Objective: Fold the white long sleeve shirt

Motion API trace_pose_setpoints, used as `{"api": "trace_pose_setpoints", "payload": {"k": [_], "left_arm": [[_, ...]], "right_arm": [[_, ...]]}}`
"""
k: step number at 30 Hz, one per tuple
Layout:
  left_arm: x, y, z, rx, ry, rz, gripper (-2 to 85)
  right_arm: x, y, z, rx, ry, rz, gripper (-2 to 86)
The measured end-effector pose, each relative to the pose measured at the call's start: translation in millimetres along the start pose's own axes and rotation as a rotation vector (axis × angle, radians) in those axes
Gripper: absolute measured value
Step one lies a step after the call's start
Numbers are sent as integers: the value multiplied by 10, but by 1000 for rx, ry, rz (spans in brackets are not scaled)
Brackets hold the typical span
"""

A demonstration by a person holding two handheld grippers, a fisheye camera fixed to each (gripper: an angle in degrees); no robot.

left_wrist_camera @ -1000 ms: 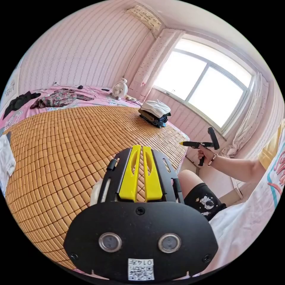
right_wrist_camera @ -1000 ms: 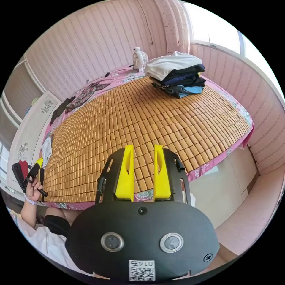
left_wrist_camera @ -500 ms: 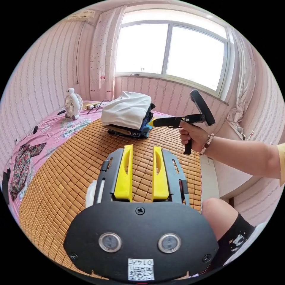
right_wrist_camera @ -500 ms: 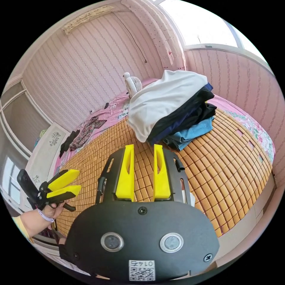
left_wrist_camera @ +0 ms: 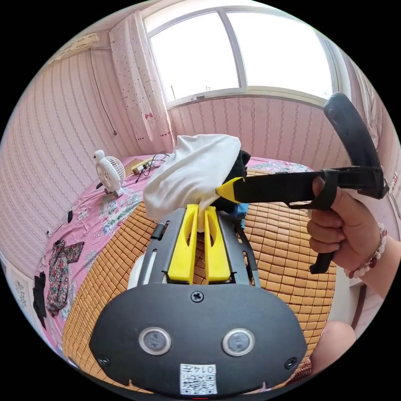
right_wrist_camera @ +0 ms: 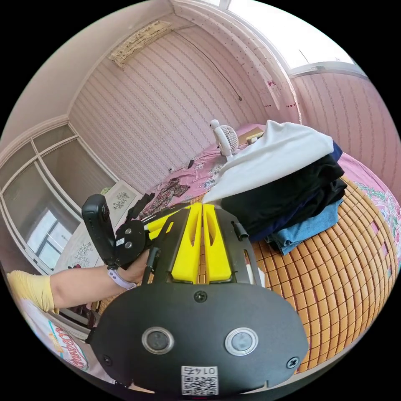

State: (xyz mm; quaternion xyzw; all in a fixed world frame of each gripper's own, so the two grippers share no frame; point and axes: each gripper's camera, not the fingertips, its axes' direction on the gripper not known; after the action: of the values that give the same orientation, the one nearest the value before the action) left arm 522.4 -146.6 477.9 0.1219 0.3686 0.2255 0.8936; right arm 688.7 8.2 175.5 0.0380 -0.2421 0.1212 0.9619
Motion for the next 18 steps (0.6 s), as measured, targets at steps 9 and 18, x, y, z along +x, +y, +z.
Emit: {"api": "trace_pose_setpoints", "payload": {"k": [9,18], "left_arm": [[197,1306,-1725,-87,270,32,0],[556,3152,-1857,-363,448,-389,-3]], "right_arm": [[-1140,1325,-288,-188,-188,-156,-2],[-1247,2724,274,-675,-128,66,-1]]}}
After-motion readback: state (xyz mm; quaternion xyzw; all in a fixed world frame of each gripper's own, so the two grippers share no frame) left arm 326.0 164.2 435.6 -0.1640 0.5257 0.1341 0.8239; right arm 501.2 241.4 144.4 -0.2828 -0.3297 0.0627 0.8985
